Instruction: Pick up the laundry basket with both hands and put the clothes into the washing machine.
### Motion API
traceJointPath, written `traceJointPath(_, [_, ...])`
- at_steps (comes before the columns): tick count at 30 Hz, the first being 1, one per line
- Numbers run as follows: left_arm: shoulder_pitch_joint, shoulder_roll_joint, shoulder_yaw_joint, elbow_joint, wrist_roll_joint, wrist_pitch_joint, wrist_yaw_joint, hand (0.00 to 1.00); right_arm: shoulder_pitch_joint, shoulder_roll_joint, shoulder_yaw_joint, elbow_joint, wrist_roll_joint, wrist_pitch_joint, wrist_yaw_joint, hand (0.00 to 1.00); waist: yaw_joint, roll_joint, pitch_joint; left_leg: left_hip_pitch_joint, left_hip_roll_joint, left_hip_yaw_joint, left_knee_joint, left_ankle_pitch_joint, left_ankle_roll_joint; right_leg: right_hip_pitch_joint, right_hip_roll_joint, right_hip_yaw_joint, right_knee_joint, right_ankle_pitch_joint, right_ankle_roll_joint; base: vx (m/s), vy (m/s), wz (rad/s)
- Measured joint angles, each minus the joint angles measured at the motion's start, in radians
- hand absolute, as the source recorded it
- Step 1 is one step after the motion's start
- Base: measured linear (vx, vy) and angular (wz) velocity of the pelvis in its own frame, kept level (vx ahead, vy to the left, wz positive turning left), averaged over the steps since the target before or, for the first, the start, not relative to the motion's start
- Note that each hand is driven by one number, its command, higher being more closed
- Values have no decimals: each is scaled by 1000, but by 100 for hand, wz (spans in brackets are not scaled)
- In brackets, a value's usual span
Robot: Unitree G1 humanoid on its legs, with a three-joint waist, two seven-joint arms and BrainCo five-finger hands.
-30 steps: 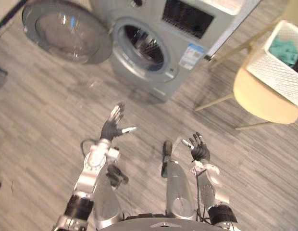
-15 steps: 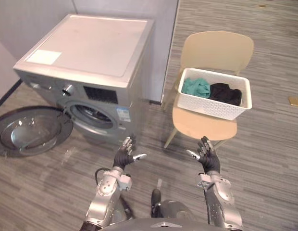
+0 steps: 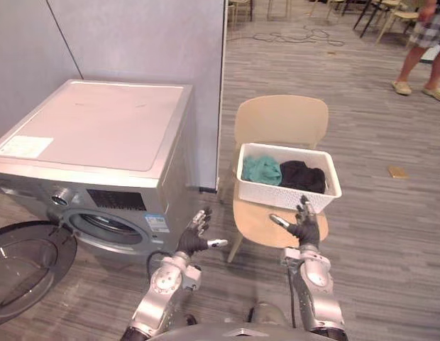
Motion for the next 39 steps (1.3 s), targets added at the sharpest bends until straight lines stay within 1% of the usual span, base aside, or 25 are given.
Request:
traceJointPath(1, [1, 3, 17, 9, 0, 0, 2, 0, 18, 0, -9, -38, 0, 0, -2, 0, 2, 2, 0, 0, 27, -14, 34, -15, -35, 2, 3, 41, -70, 47, 2, 230, -300, 27])
traceJointPath(2, [3, 3, 28, 9, 0, 0, 2, 0, 27, 0, -11, -57, 0, 0, -2, 0, 6, 0, -1, 0, 38, -19, 53, -27, -52, 3, 5, 58, -104, 76, 3, 236, -344, 15])
traceJointPath(3, [8, 7, 52, 6, 0, 0, 5, 0, 45, 1, -13, -89, 0, 0, -3, 0, 10, -16, -6, -1, 51, -31, 96, -52, -90, 21, 5, 75, -177, 167, 0, 231, -390, 19])
traceJointPath(4, [12, 8, 76, 13, 0, 2, 5, 0, 62, -1, -17, -105, -12, 1, -3, 0, 10, -33, -12, -5, 65, -51, 139, -82, -130, 39, 4, 86, -193, 250, 151, 261, -480, 18])
traceJointPath(5, [20, -2, 85, 20, 1, 5, 8, 0, 64, -9, -25, -104, -25, 3, -3, 0, 10, -10, -15, -1, 93, -62, 148, -92, -145, 47, 29, 70, -183, 236, 140, 214, -377, 7])
traceJointPath(6, [58, -26, 98, 2, 5, 7, 8, 0, 70, -25, -43, -104, -40, 5, -4, 0, 15, 33, -39, 5, 146, -70, 137, -90, -168, 55, 80, 54, -194, 224, 118, 256, -360, -17])
traceJointPath(7, [83, -50, 112, -18, 5, 7, 5, 0, 64, -32, -56, -105, -40, 6, -12, 0, 22, 59, -48, 21, 184, -68, 111, -74, -192, 54, 120, 54, -186, 212, 96, 215, -260, -21])
traceJointPath(9, [98, -71, 138, -24, 5, 7, 3, 0, 62, -33, -69, -105, -40, 11, -14, 0, 28, 71, -47, 36, 223, -73, 85, -43, -210, 55, 166, 37, -176, 194, 65, 171, -269, -8])
traceJointPath(10, [99, -73, 147, -24, 4, 8, 2, 0, 63, -27, -73, -106, -40, 16, -14, 0, 27, 70, -47, 34, 235, -79, 85, -32, -206, 59, 176, 22, -176, 188, 54, 139, -324, 28])
traceJointPath(11, [99, -71, 159, -24, 3, 9, 2, 0, 64, -16, -84, -108, -40, 23, -15, 0, 21, 69, -40, 19, 265, -112, 103, 4, -164, 90, 202, -18, -188, 176, 25, 89, -267, 45])
traceJointPath(12, [99, -72, 160, -24, 1, 9, 2, 0, 66, -15, -92, -111, -40, 23, -15, 0, 17, 64, -35, 8, 274, -119, 121, 19, -140, 103, 205, -35, -194, 172, 18, 70, -260, 53])
traceJointPath(13, [99, -72, 161, -24, -2, 10, 2, 0, 68, -12, -99, -116, -40, 23, -17, 0, 13, 48, -24, -4, 281, -118, 141, 35, -109, 113, 208, -47, -201, 166, 9, 22, -227, 51])
traceJointPath(14, [99, -70, 164, -24, -5, 14, 2, 0, 68, -7, -101, -133, -39, 23, -22, 0, 15, 46, -16, -18, 299, -96, 176, 65, -56, 135, 212, -68, -218, 156, -10, 4, -213, 51])
traceJointPath(15, [102, -70, 166, -24, -5, 16, 2, 0, 68, -8, -105, -149, -37, 20, -25, 0, 14, 38, -3, -29, 312, -70, 197, 86, -22, 151, 213, -85, -234, 153, -14, 0, -212, 58])
traceJointPath(16, [108, -75, 172, -25, -6, 17, 2, 0, 71, -7, -111, -168, -33, 16, -26, 0, 14, 38, 6, -48, 325, -41, 218, 95, -7, 171, 214, -99, -254, 153, -18, 3, -88, 43])
traceJointPath(17, [110, -80, 172, -25, -7, 17, 2, 0, 74, -11, -112, -172, -27, 9, -27, 0, 14, 45, 7, -57, 323, -37, 226, 92, -12, 179, 212, -102, -261, 155, -25, 38, -28, 38])
traceJointPath(18, [116, -82, 171, -33, -18, 17, 0, 0, 79, -12, -116, -172, -2, -1, -23, 0, 16, 51, 6, -63, 295, -36, 216, 68, -25, 180, 199, -104, -266, 158, -31, 55, 52, 24])
traceJointPath(20, [115, -79, 172, -37, -45, 17, 0, 0, 87, -3, -111, -170, 57, -2, -22, 0, 18, 54, 7, -59, 211, -49, 117, 37, -50, 174, 173, -104, -268, 159, -27, 40, 96, 11])
traceJointPath(21, [116, -77, 173, -37, -48, 17, 0, 0, 97, -2, -97, -163, 72, -3, -21, 0, 23, 54, 8, -32, 155, -84, 16, 47, -96, 165, 162, -95, -266, 163, -11, 37, 115, -1])
traceJointPath(22, [115, -70, 171, -39, -60, 17, 0, 0, 112, 20, -85, -163, 85, -4, -20, 0, 24, 51, 7, -10, 120, -82, -40, 83, -130, 163, 150, -89, -275, 172, 6, 69, 113, 1])
traceJointPath(25, [117, -68, 163, -73, -84, 16, 3, 0, 143, 51, -39, -166, 101, -21, -15, 0, 25, 44, 18, -13, 93, -73, -60, 91, -122, 181, 133, -84, -357, 231, 32, 77, 95, -2])
traceJointPath(29, [115, -64, 130, -93, -84, 15, 1, 0, 168, 60, 6, -169, 117, -25, 10, 0, 23, 31, 22, 20, 61, -52, -110, 96, -111, 218, 111, -76, -428, 262, 52, 37, 91, -7])
traceJointPath(30, [104, -31, 112, -103, -84, 14, 1, 0, 185, 64, 18, -127, 120, -28, 29, 0, 21, 14, -12, 1, 24, -43, -137, 122, -93, 214, 90, -67, -527, 338, 64, 0, 0, 0])
traceJointPath(36, [101, -31, 113, -103, -84, 14, 1, 0, 180, 63, 16, -126, 121, -29, 29, 0, 20, 12, -11, -14, 24, -37, -149, 123, -93, 191, 88, -63, -531, 337, 62, -3, 0, -2])
traceJointPath(39, [86, -32, 114, -103, -82, 14, 2, 0, 154, 60, 11, -97, 135, -30, 29, 0, 19, 1, -5, -29, 14, -17, -199, 143, -89, 157, 81, -58, -543, 346, 59, -18, -7, -9])
